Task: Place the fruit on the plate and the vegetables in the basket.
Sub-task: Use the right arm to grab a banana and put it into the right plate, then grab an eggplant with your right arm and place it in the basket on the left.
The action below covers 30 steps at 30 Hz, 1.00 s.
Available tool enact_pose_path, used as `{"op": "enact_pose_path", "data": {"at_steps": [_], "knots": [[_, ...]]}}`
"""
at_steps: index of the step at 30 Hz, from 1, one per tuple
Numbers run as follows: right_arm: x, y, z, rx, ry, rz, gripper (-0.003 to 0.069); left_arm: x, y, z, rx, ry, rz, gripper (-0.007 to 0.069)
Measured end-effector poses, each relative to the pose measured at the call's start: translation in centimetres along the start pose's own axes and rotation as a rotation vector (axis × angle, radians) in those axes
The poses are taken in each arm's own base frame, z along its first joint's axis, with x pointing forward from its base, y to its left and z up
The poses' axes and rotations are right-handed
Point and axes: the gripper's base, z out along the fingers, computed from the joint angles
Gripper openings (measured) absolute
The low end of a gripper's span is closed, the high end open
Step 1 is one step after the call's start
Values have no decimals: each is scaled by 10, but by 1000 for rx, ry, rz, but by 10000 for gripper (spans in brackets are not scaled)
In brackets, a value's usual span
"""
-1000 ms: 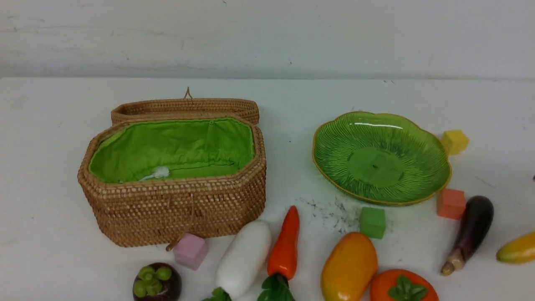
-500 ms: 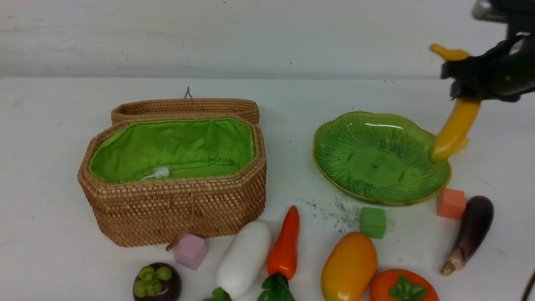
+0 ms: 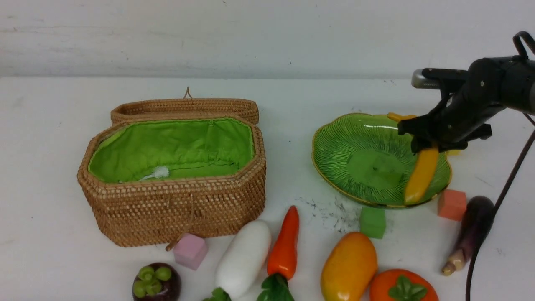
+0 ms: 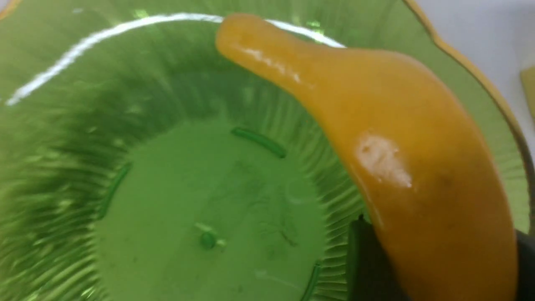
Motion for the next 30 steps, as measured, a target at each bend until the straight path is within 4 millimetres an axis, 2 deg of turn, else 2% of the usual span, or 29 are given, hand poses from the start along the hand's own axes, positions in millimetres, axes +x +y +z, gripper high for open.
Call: {"op": "enact_pose_path", "data": {"at_steps": [3, 6, 8, 10, 11, 14, 15, 16, 17, 18, 19, 21, 22, 23, 26, 30], "knots": [[0, -1, 0, 5, 6, 19, 358, 0, 0, 0, 0, 0, 0, 239], [2, -1, -2, 9, 24, 26, 454, 0, 0, 0, 0, 0, 0, 239], [1, -1, -10, 10, 31, 26, 516, 0, 0, 0, 0, 0, 0, 239], [-2, 0, -26, 12, 26, 25, 581, 0, 0, 0, 0, 0, 0, 239], [-3, 0, -27, 12, 25, 25, 585, 0, 0, 0, 0, 0, 0, 239], [-7, 0, -68, 16, 21, 46, 613, 0, 0, 0, 0, 0, 0, 239], [-8, -1, -74, 17, 21, 55, 613, 0, 0, 0, 0, 0, 0, 239], [-8, -5, -95, 23, 21, 99, 607, 0, 0, 0, 0, 0, 0, 239], [-8, -6, -100, 25, 20, 112, 603, 0, 0, 0, 0, 0, 0, 239], [-2, -13, -125, 33, 9, 172, 585, 0, 0, 0, 0, 0, 0, 239], [3, -18, -136, 38, 2, 211, 575, 0, 0, 0, 0, 0, 0, 239], [19, -27, -149, 54, -1, 284, 560, 0, 0, 0, 0, 0, 0, 239], [21, -28, -153, 53, -8, 291, 558, 0, 0, 0, 0, 0, 0, 239], [42, -34, -153, 67, 19, 339, 551, 0, 0, 0, 0, 0, 0, 239], [83, -36, -143, 65, 83, 391, 546, 0, 0, 0, 0, 0, 0, 239], [120, -37, -116, 57, 158, 440, 545, 0, 0, 0, 0, 0, 0, 239]]}}
